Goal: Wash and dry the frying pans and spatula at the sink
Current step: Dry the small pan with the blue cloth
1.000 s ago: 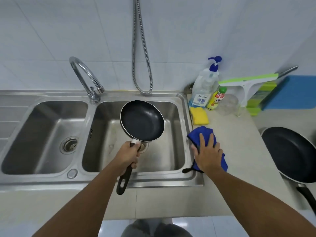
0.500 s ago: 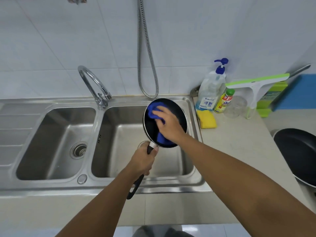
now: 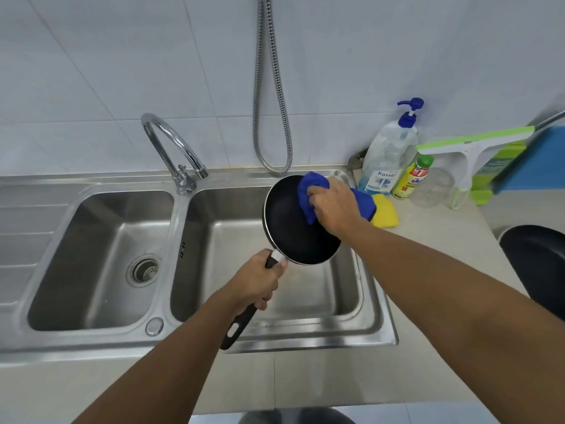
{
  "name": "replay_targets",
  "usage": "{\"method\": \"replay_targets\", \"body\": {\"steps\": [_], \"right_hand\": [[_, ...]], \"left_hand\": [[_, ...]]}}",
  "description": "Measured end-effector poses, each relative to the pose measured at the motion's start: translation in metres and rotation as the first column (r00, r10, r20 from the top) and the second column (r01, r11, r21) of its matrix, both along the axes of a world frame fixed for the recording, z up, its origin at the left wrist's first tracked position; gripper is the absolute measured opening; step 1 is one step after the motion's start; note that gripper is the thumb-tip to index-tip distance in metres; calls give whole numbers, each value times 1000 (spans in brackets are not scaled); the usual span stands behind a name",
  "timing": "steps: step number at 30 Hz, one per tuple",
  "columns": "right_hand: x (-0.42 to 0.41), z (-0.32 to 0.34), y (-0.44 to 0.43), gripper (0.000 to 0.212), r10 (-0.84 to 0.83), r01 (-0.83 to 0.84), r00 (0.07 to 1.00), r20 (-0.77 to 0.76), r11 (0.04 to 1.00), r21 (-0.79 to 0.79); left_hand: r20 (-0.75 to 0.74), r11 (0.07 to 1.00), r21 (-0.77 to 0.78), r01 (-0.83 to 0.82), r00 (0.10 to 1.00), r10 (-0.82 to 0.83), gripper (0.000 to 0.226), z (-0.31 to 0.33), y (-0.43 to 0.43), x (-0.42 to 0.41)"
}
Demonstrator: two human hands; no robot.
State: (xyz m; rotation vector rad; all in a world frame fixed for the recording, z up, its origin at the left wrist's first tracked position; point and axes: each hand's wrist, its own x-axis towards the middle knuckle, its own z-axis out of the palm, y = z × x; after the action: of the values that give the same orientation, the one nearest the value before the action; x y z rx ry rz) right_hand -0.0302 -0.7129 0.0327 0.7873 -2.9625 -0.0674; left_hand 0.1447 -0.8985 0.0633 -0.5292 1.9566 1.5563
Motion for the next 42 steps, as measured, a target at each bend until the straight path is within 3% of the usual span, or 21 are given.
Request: {"method": "replay_targets", "body": {"steps": [2, 4, 7, 10, 12, 15, 17, 19, 21, 23, 25, 27, 30, 32, 35, 39, 42], "right_hand": [[6, 7, -20, 20, 186, -182, 973, -137, 983, 40], [22, 6, -33, 23, 445, -446, 848, -289, 893, 67], [31, 9, -29, 32, 630, -608, 707, -320, 773, 178], [12, -1, -14, 47, 399, -376, 867, -298, 917, 133], [7, -4, -8, 67, 210, -193, 966, -149, 974, 121], [19, -6, -10, 59, -9, 6, 996, 88, 1000, 28], [35, -5, -12, 55, -125, 166, 942, 310, 980, -111], [53, -9, -17, 49, -41, 154, 895, 444, 962, -223], [74, -15, -26, 35, 138, 137, 843, 520, 880, -455], [90, -19, -36, 26, 266, 143, 832, 488, 746, -650], [99, -26, -44, 29, 296, 112, 860, 417, 687, -718], [98, -33, -38, 37, 310, 37, 877, 366, 717, -696], [74, -47, -7, 63, 263, -120, 943, 203, 840, -529], [55, -54, 9, 71, 127, -79, 989, 80, 892, -445], [58, -46, -1, 66, -43, 48, 999, 21, 878, -477], [100, -33, -24, 57, 115, -111, 993, -29, 827, -551], [100, -35, -18, 49, 248, -224, 969, -19, 838, -498]], "left_hand": [[31, 996, -38, 76, 997, -75, 29, 3, -4, -6], [45, 993, -59, 102, 994, -99, 27, 4, -12, -11], [69, 992, -47, 113, 992, -110, 27, 6, -26, -11], [64, 989, -43, 141, 988, -139, 23, 10, -38, -7], [37, 989, -65, 132, 991, -129, 22, 12, -42, -7], [-16, 993, -93, 79, 997, -81, 22, 11, -41, -12], [-69, 991, -132, 32, 997, -41, 20, 8, -39, -17], [-99, 986, -167, 2, 995, -19, 18, 5, -38, -23], [-104, 981, -193, -5, 995, -15, 15, 0, -36, -25], [-102, 975, -221, -8, 995, -15, 16, -3, -35, -26], [-111, 971, -238, -32, 994, 6, 19, -4, -34, -28], [-117, 975, -200, -100, 990, 77, 18, -4, -34, -29], [-68, 982, -78, -172, 984, 167, 20, 6, -39, -26], [-31, 987, -16, -160, 987, 160, 23, 13, -37, -22], [-31, 972, 68, -227, 973, 229, 24, 17, -21, -22], [-74, 966, 41, -255, 963, 258, 23, 19, -11, -32], [-87, 978, -21, -208, 975, 205, 22, 16, -20, -24]]}}
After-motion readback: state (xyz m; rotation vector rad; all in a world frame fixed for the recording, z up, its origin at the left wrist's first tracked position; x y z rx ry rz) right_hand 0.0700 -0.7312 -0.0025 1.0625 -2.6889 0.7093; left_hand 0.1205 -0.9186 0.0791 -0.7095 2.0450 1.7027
